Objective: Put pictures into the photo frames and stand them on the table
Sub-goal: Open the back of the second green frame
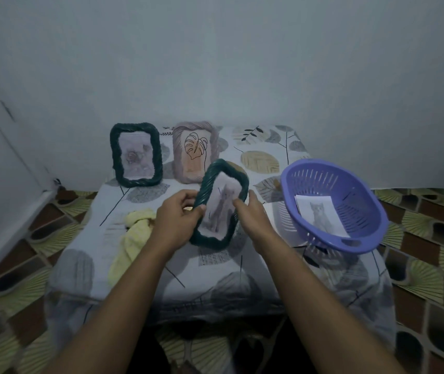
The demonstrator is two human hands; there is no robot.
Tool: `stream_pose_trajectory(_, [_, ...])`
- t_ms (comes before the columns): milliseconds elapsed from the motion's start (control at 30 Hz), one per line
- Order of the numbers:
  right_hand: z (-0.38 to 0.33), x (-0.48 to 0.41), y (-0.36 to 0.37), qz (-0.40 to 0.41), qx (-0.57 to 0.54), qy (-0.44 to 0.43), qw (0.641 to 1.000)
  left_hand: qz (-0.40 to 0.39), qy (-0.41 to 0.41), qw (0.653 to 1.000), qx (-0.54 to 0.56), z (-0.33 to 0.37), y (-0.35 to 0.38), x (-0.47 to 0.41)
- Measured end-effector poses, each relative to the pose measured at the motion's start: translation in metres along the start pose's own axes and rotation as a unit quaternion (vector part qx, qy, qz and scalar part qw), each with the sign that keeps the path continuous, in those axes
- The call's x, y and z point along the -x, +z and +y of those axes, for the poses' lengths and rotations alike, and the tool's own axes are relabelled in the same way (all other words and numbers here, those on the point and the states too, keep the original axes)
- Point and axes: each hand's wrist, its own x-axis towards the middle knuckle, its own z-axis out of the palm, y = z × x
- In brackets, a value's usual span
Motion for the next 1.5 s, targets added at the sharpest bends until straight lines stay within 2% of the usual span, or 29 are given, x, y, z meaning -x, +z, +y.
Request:
stream_pose_trajectory(67, [0.001, 0.003, 0.005, 0.057, 0.063, -0.075, 0.994, 0.02, 0.011, 1.0, 0.001, -0.001, 0.002, 0.009])
stream_pose_trajectory(200, [-0.015, 0.008, 0.006, 0.117, 0.051, -0.151, 0.98, 0.073, 0.074, 0.992, -0.067, 0.006, 0.011, 0.022])
stream_pose_trajectory(400, [-0.034, 0.004, -0.003, 0.152, 0.078, -0.148, 0.974, 0.126, 0.187, 0.948, -0.225, 0.014, 0.031, 0.033])
stream_pose_trajectory(500, [-0.036, 0.003, -0.008, 0.166, 0.083, -0.133, 0.974, 0.108, 0.231, 0.921, -0.297, 0.016, 0.034, 0.036])
stream_pose_trajectory(600, [-0.035, 0.006, -0.012, 0.176, 0.091, -0.124, 0.972, 0.08, 0.246, 0.919, -0.297, 0.022, 0.03, 0.038])
stream_pose_trajectory(667, [-0.03, 0.006, -0.015, 0.177, 0.091, -0.115, 0.973, 0.115, 0.261, 0.924, -0.255, 0.026, 0.024, 0.039])
stream_pose_trajectory(733, [-0.023, 0.005, -0.018, 0.177, 0.078, -0.107, 0.975, 0.153, 0.219, 0.946, -0.183, 0.026, 0.015, 0.035])
stream_pose_trajectory(800, [-0.017, 0.004, -0.021, 0.174, 0.072, -0.105, 0.977, 0.143, 0.12, 0.974, -0.133, 0.025, 0.006, 0.027])
stream_pose_trajectory(900, [-0.011, 0.005, -0.024, 0.156, 0.084, -0.099, 0.979, 0.042, -0.028, 0.987, -0.15, 0.015, -0.003, 0.013])
stream_pose_trajectory(967, [-0.007, 0.004, -0.025, 0.142, 0.078, -0.093, 0.982, -0.022, -0.079, 0.985, -0.154, 0.005, -0.004, 0.008])
stream_pose_trajectory(1167, [0.014, -0.01, -0.022, 0.125, 0.025, -0.042, 0.991, -0.036, -0.044, 0.976, -0.21, -0.017, 0.003, 0.011])
stream_pose_trajectory(1333, [0.017, -0.009, -0.022, 0.165, -0.043, -0.006, 0.985, -0.047, -0.035, 0.989, -0.137, -0.019, 0.004, 0.014])
stream_pose_trajectory(1433, [0.017, -0.005, -0.021, 0.205, -0.065, -0.009, 0.977, -0.047, -0.036, 0.992, -0.109, -0.018, 0.01, 0.014])
stream_pose_trajectory(1500, [0.019, -0.003, -0.02, 0.194, -0.049, -0.027, 0.979, -0.049, -0.042, 0.995, -0.081, -0.022, 0.014, 0.01])
